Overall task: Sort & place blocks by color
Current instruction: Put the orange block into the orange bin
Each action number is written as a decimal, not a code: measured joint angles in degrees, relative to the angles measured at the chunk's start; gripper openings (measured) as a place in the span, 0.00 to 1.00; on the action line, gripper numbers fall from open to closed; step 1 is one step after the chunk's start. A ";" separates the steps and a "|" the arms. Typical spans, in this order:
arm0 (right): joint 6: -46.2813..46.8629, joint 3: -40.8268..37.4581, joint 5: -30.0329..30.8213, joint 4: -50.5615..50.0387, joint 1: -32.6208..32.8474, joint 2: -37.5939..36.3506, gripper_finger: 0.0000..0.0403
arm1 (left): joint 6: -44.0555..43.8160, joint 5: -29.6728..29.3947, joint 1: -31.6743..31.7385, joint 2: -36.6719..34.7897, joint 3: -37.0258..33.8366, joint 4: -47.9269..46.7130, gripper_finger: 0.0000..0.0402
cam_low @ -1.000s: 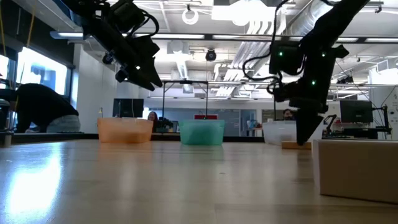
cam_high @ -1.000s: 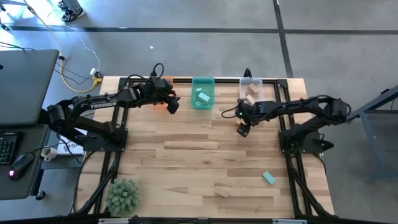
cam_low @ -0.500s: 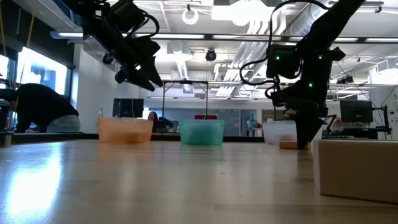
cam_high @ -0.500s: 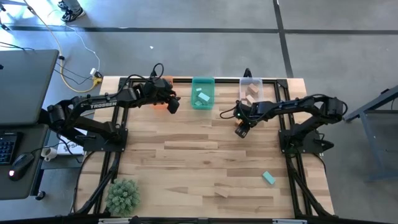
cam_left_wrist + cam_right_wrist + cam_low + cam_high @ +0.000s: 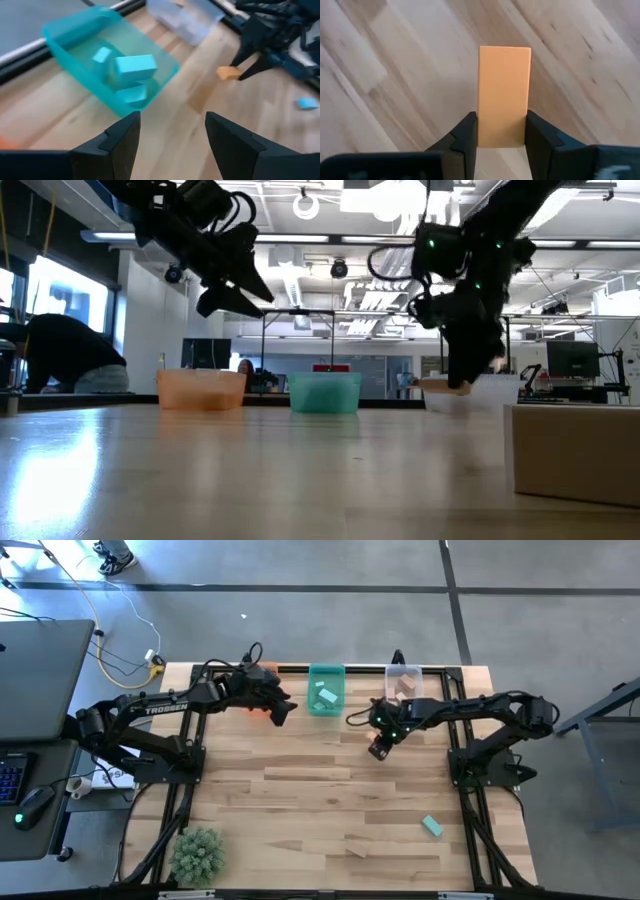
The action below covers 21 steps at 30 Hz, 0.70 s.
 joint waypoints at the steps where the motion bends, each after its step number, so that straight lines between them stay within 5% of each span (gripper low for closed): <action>1: 0.00 0.93 -0.16 -0.11 0.39 0.04 0.25 | -0.65 0.93 -0.02 0.00 0.00 0.48 0.53; 12: -0.62 12.30 -1.34 0.96 3.75 -0.04 0.25 | -8.83 11.15 -0.02 0.00 0.00 2.20 0.54; 21: -1.03 20.19 -1.16 7.49 4.49 -0.15 0.25 | -12.73 17.38 1.14 0.02 0.00 10.34 0.67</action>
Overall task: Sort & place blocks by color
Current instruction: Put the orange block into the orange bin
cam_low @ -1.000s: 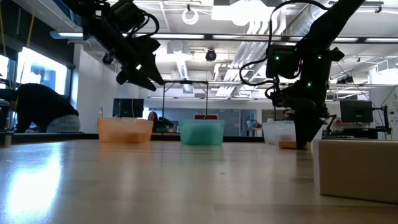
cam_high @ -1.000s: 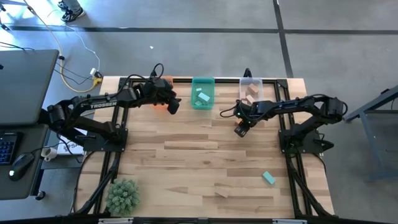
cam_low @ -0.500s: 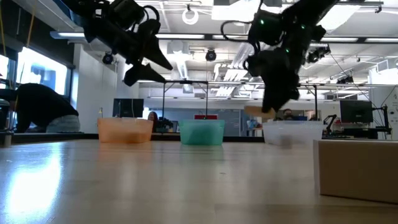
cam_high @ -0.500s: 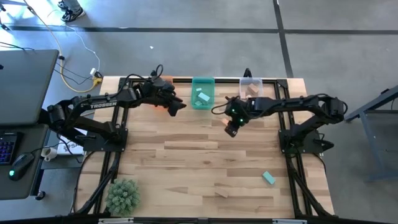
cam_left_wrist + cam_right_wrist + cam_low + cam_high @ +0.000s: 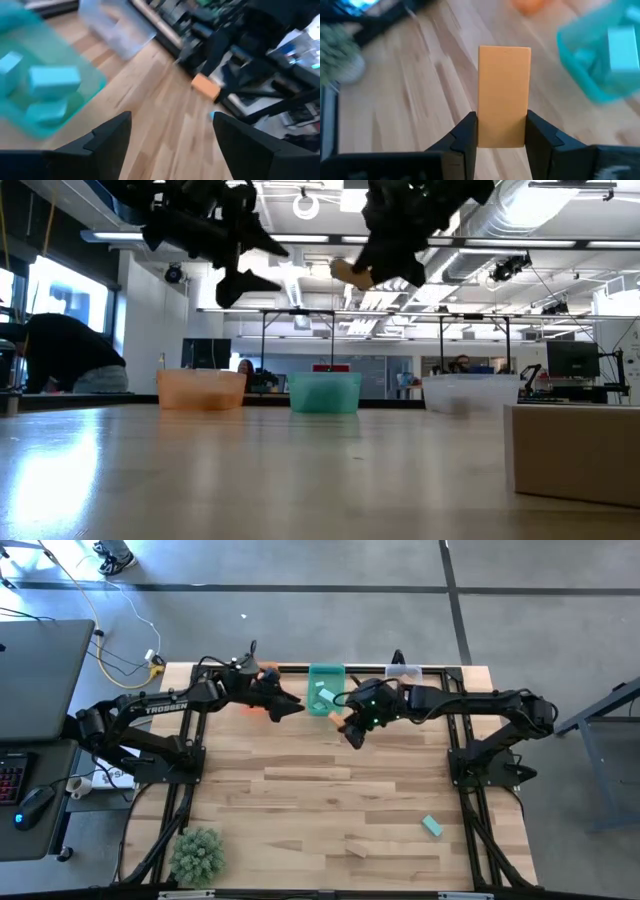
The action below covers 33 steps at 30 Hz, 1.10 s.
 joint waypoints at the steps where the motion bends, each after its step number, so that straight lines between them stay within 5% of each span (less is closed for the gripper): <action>1: 0.00 0.38 -0.02 0.97 -0.02 -0.01 0.25 | -0.41 0.68 0.00 0.00 0.00 1.63 0.68; 9: 2.10 0.69 -2.40 12.22 -0.02 -0.01 0.25 | 0.63 9.52 -1.41 -0.02 0.00 11.89 0.69; 17: 3.47 0.71 -4.90 23.11 -0.02 -0.01 0.25 | 2.41 9.12 -3.26 -0.02 0.00 15.50 0.69; 33: 3.47 0.71 -4.87 25.94 -0.11 0.13 0.25 | 0.47 4.84 -4.63 -0.02 0.00 23.77 0.68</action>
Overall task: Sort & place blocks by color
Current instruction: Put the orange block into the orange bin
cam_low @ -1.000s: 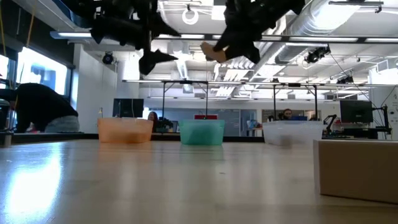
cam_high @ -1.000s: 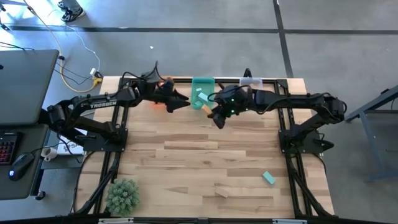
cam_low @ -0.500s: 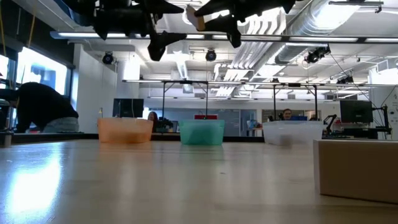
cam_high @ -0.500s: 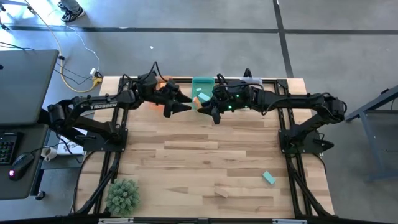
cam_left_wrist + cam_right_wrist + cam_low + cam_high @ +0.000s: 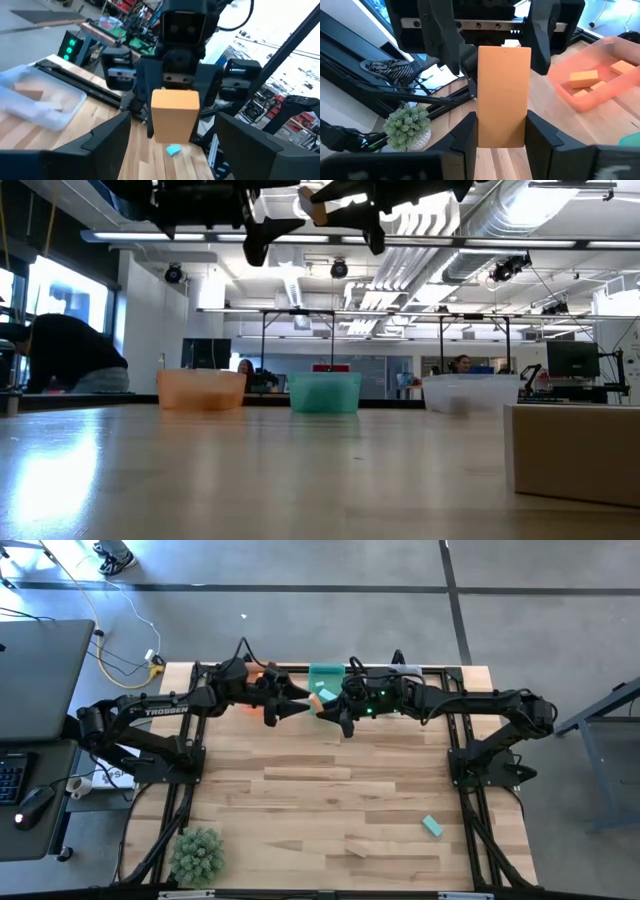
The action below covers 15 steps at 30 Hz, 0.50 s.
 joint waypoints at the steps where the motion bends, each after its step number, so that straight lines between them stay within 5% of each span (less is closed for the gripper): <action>1: -0.02 0.00 0.00 0.16 0.00 0.00 0.25 | 0.00 -0.07 0.00 0.00 0.02 0.35 0.68; 15: 0.17 0.07 2.10 6.40 0.03 0.58 0.25 | -0.20 -2.25 0.02 0.01 0.04 4.49 0.68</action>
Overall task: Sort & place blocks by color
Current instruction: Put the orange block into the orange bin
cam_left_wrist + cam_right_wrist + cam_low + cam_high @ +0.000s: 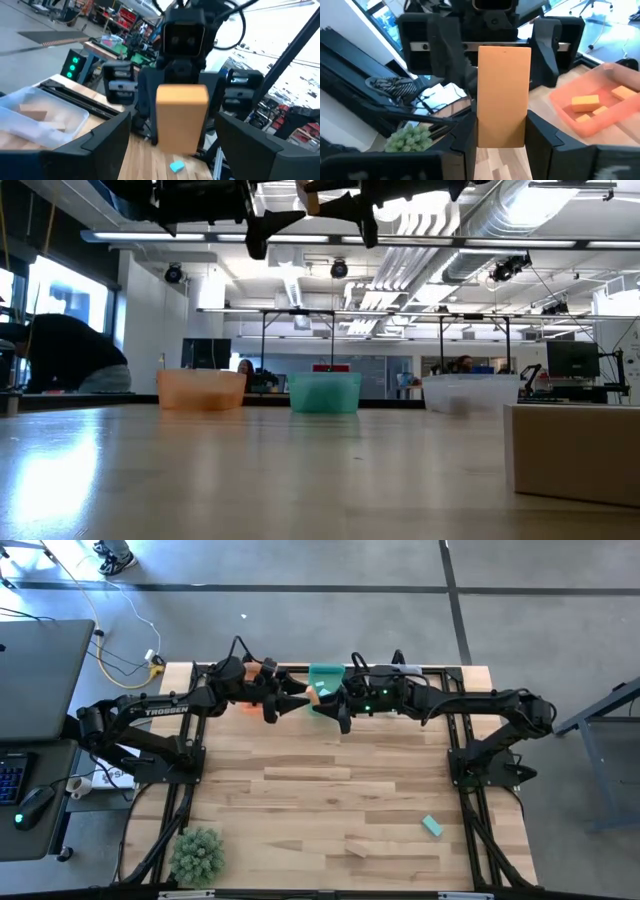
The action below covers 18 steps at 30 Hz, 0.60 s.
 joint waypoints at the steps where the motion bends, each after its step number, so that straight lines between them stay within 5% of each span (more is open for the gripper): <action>1: 0.01 0.00 0.05 0.22 0.01 0.25 0.25 | -0.16 -0.10 0.02 -0.01 0.01 0.33 0.68; 11: 1.36 0.00 0.07 4.09 0.03 1.13 0.25 | -1.64 -0.58 0.00 -0.01 0.01 0.79 0.67; 18: 1.39 0.00 0.09 4.08 0.03 1.13 0.25 | -2.83 -2.06 0.00 -0.01 0.01 2.00 0.56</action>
